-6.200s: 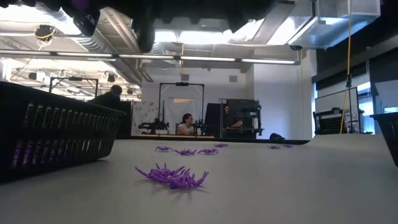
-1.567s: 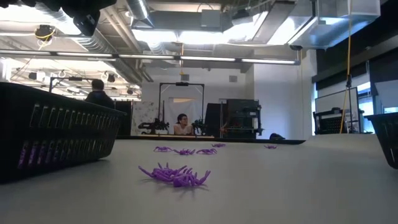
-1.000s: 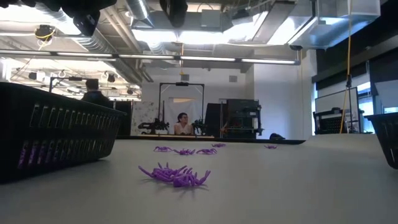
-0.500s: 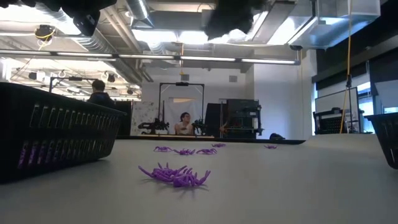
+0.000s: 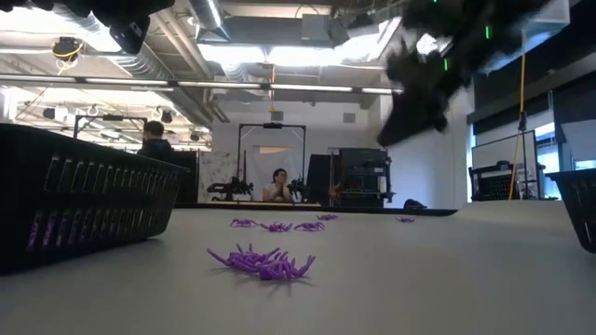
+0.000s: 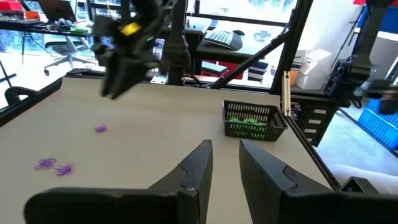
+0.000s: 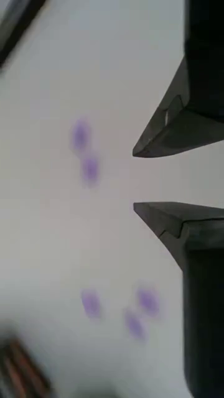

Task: Sort Halloween decoration
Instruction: Put the purple spider toy into the bottom left black basket

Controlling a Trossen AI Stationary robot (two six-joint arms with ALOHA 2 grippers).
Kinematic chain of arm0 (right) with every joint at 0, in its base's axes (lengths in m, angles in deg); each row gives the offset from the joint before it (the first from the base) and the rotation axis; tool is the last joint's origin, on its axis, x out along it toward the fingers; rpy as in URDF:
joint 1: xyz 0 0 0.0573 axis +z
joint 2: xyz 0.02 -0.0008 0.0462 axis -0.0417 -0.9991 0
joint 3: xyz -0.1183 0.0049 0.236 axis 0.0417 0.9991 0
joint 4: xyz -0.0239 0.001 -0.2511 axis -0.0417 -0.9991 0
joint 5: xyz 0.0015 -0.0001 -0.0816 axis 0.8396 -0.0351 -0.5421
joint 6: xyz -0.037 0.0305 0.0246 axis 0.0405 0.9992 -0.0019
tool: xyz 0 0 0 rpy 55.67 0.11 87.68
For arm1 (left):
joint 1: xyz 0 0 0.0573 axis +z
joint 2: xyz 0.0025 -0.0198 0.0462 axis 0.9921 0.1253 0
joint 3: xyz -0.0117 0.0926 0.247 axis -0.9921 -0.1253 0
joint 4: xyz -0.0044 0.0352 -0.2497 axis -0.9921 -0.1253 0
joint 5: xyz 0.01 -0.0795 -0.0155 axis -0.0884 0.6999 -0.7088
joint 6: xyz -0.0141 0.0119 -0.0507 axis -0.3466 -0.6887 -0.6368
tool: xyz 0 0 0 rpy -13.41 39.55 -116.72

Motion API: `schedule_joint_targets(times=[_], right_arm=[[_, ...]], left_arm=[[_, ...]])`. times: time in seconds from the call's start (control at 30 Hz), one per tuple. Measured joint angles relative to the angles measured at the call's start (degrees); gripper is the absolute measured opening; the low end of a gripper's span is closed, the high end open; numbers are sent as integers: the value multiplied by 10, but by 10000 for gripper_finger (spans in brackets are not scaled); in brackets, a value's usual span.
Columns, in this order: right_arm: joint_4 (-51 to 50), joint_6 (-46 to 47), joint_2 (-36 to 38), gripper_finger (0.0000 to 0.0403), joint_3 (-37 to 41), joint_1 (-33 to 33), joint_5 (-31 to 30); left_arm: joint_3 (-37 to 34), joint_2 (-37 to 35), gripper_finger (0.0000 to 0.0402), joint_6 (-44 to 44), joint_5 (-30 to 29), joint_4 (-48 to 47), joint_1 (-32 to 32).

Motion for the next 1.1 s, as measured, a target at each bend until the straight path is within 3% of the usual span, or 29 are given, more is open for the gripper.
schedule_joint_targets(times=[0.13, 0.27, 0.57, 0.73, 0.9, 1.1], right_arm=[[76, 55, 11, 122, 85, -69, -12], [62, 47, -22, 139, 106, -102, 5], [82, 41, -104, 239, 105, -107, -14], [95, 47, -151, 268, 103, -106, -37], [136, 44, -174, 256, 103, -106, -45], [147, 29, -174, 175, 103, -106, -29]], left_arm=[[0, 0, 75, 0, 0, 0, 0], [0, 0, 75, 0, 0, 0, 0], [0, 0, 75, 0, 0, 0, 0], [0, 0, 75, 0, 0, 0, 0], [0, 0, 75, 0, 0, 0, 0], [0, 0, 75, 0, 0, 0, 0]])
